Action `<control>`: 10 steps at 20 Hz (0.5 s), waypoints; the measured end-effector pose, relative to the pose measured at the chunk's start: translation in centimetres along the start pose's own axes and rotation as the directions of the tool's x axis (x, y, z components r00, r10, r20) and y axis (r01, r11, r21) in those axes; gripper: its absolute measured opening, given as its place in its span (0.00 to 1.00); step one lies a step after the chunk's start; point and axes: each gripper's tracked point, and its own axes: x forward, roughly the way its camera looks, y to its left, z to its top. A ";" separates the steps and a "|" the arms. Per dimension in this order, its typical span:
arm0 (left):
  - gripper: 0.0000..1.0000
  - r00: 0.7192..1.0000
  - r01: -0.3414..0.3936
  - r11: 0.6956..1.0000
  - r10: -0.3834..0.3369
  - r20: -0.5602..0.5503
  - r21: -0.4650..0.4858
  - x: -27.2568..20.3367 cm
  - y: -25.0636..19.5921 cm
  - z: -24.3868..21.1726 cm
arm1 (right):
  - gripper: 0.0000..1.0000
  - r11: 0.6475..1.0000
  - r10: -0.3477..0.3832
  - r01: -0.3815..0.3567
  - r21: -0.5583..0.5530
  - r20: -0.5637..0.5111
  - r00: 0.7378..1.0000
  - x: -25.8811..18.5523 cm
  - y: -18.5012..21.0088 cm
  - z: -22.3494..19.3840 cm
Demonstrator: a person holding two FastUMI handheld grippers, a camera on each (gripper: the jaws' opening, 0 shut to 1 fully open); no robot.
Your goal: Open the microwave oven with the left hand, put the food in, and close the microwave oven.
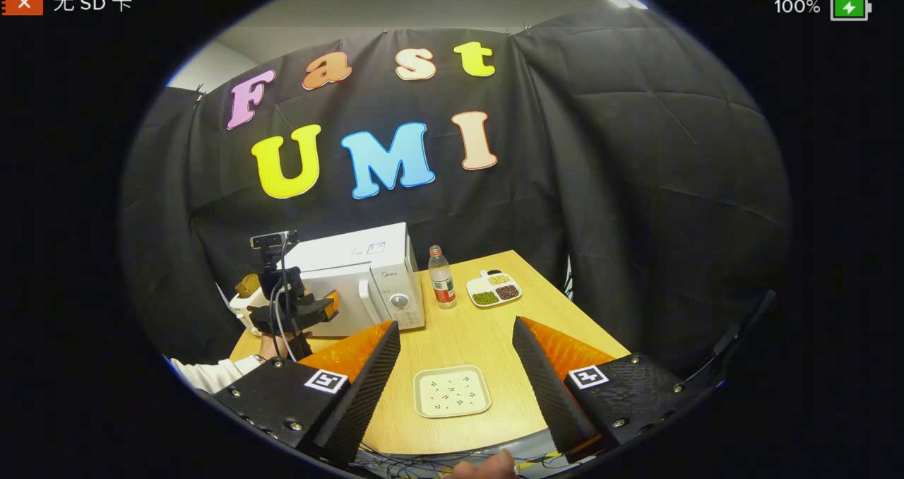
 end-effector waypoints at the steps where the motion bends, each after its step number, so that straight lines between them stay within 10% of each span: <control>1: 0.95 1.000 -0.008 1.000 0.008 0.004 -0.008 0.1 0.0 0.0 | 0.98 1.000 -0.002 0.002 -0.005 0.002 1.000 -0.4 -0.1 -0.2; 7: 0.96 0.987 0.096 0.987 -0.112 -0.118 -0.132 -1.2 -2.9 -2.9 | 0.98 1.000 -0.014 0.013 0.005 0.035 0.999 -1.9 -0.7 0.6; 10: 0.98 0.991 0.135 0.991 -0.135 -0.015 0.011 -7.7 -2.7 2.4 | 0.98 1.000 0.011 -0.012 0.006 0.085 0.996 -0.9 -0.4 2.3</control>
